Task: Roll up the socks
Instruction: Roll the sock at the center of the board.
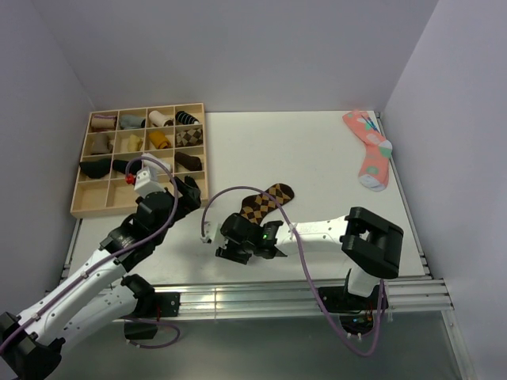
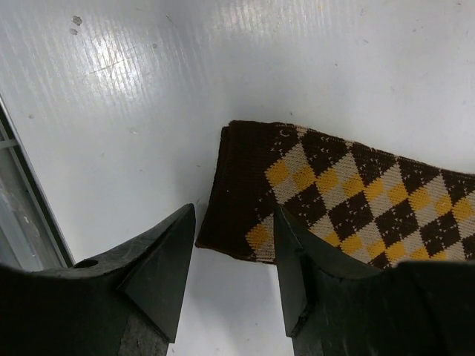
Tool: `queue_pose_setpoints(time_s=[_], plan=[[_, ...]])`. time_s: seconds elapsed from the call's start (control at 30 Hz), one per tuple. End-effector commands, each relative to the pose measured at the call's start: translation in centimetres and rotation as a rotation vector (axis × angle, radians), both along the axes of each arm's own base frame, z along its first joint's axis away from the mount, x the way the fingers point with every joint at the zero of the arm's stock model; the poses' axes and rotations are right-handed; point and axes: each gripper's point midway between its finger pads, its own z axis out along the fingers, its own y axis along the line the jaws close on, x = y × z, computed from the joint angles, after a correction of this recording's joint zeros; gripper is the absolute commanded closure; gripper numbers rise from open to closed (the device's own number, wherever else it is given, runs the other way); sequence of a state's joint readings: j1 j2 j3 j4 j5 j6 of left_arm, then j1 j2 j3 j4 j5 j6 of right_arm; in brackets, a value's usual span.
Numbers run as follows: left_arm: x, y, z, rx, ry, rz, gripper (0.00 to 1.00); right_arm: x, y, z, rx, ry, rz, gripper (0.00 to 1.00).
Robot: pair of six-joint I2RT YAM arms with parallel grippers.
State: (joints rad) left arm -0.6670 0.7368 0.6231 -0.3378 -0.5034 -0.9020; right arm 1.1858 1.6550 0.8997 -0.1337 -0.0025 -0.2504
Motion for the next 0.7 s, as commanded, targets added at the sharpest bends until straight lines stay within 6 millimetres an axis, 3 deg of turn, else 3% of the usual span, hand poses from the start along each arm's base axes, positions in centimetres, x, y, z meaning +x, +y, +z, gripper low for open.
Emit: queue_pose_setpoints(time_s=[0.0,0.13,0.67], plan=[[0.7,-0.7,1.8,-0.020,-0.052,-0.025,0.01,1.0,1.5,2.7,0.082,-0.038,-0.021,0.46],[0.8,-0.8,1.6,-0.014,-0.045,-0.025,0.00,0.8,1.3,1.5,0.045,-0.018,-0.017,0.46],[1.1,-1.5,0.5,-0.006,-0.051,-0.058,0.00,1.1,1.0,0.7,0.027,-0.013,-0.023,0.44]])
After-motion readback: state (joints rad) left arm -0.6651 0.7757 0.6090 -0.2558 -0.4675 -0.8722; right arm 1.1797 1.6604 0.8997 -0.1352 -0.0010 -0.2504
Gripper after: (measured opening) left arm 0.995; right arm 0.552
